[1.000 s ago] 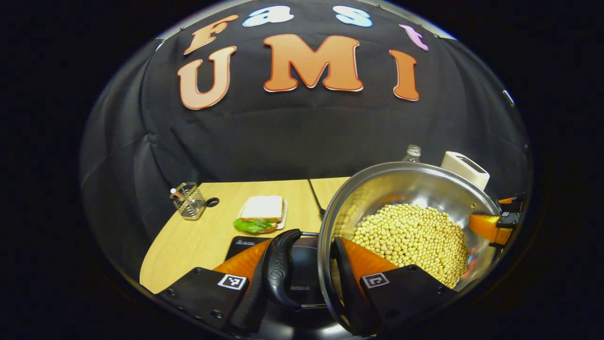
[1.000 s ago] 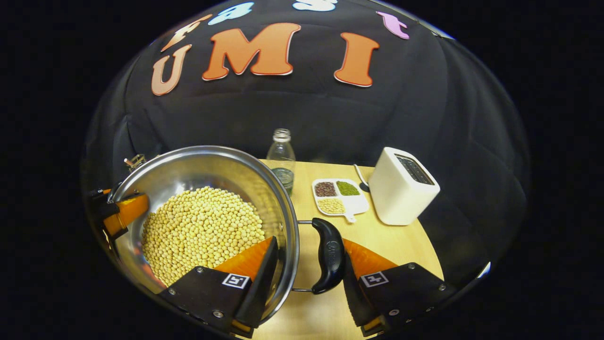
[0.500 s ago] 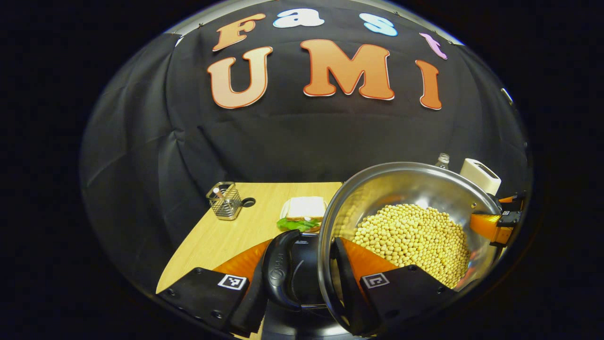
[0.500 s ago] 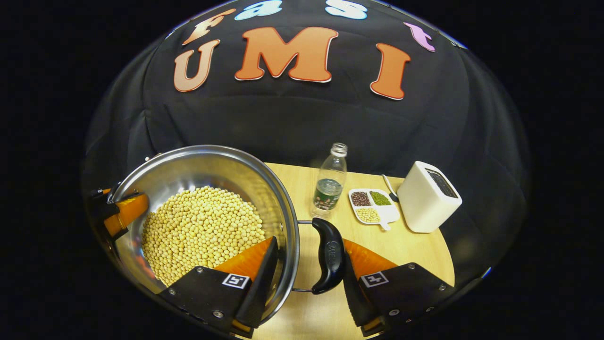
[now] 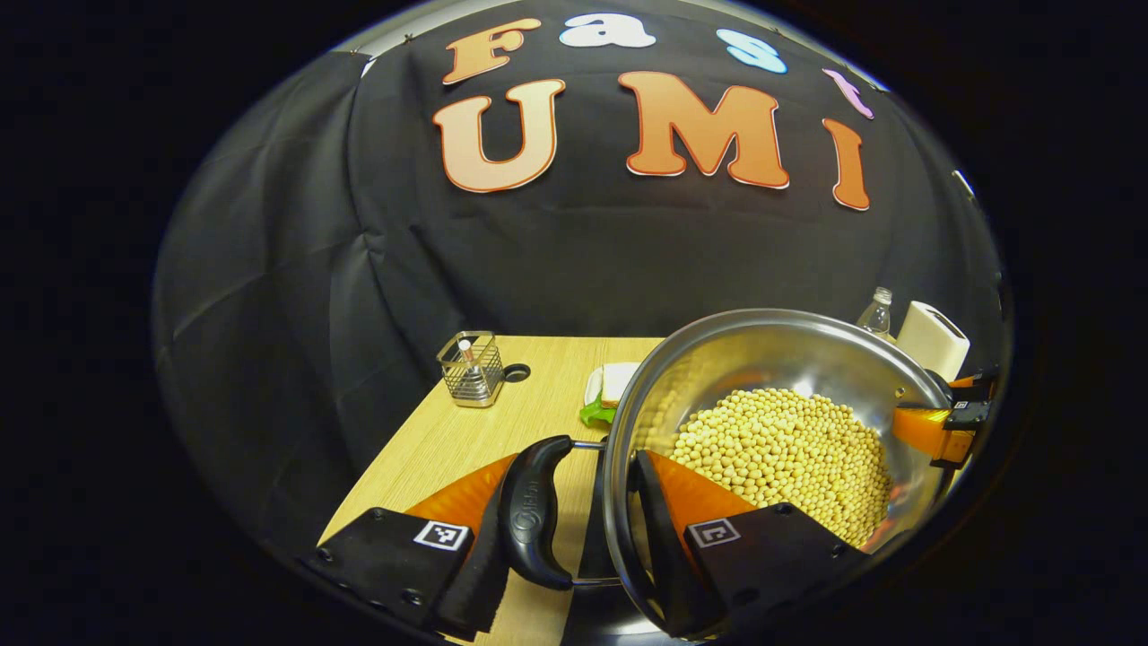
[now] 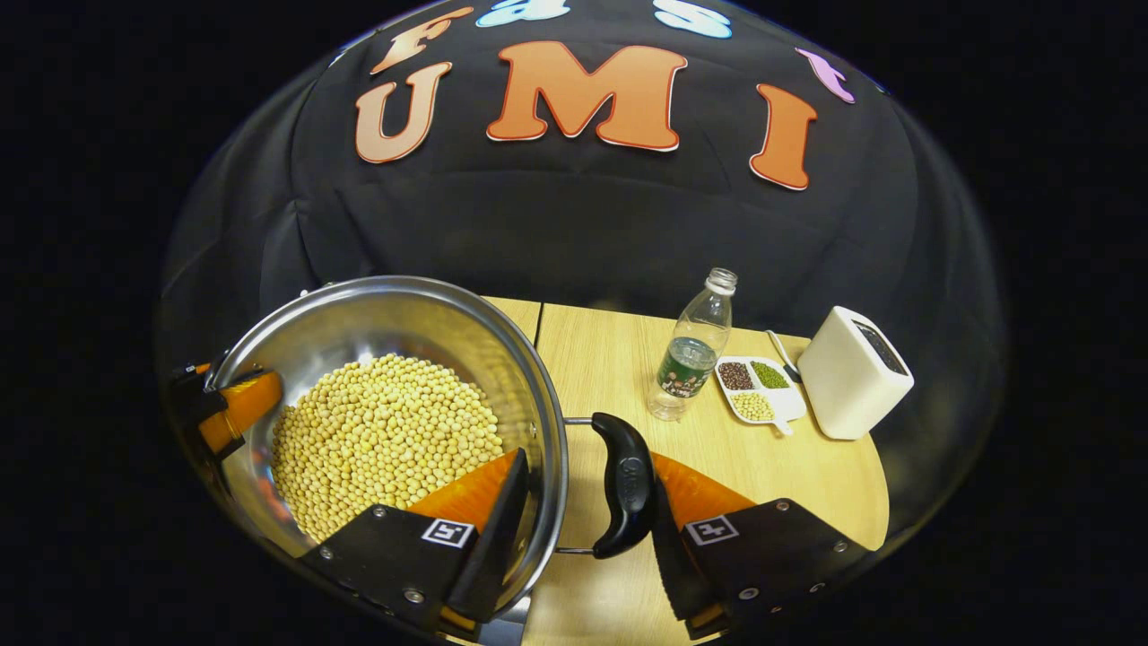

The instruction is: First push the handle of the pot to place it horizontally, then grasp the pot with both hands and set it on the induction cooktop.

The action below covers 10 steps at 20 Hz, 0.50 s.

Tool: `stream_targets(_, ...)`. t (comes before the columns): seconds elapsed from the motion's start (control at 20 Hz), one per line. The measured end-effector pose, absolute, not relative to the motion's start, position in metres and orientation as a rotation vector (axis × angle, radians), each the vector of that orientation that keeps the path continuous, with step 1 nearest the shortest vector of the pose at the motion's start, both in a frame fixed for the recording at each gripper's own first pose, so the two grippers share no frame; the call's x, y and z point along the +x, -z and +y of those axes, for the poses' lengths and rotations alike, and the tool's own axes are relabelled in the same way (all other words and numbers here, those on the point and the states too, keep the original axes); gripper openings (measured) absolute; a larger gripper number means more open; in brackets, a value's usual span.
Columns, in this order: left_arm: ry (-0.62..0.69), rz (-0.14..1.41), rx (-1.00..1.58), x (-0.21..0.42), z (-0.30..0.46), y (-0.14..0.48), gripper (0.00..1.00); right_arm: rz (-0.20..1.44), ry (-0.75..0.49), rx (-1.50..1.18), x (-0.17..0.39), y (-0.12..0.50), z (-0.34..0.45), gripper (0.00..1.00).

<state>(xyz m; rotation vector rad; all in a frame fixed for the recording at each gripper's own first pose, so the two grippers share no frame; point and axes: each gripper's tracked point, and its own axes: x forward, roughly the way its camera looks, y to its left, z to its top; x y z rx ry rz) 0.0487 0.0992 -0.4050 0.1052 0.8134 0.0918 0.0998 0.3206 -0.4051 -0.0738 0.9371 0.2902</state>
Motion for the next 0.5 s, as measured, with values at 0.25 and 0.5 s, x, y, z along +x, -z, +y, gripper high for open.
stream_targets(0.25,-0.094,0.839,0.082,0.050,0.102,0.426,0.74,0.953,-0.281,-0.079,0.096,0.414,0.326,0.71)
stream_targets(0.5,-0.095,0.861,0.066,0.045,0.104,0.449,0.75,0.975,-0.265,-0.089,0.094,0.429,0.334,0.71)
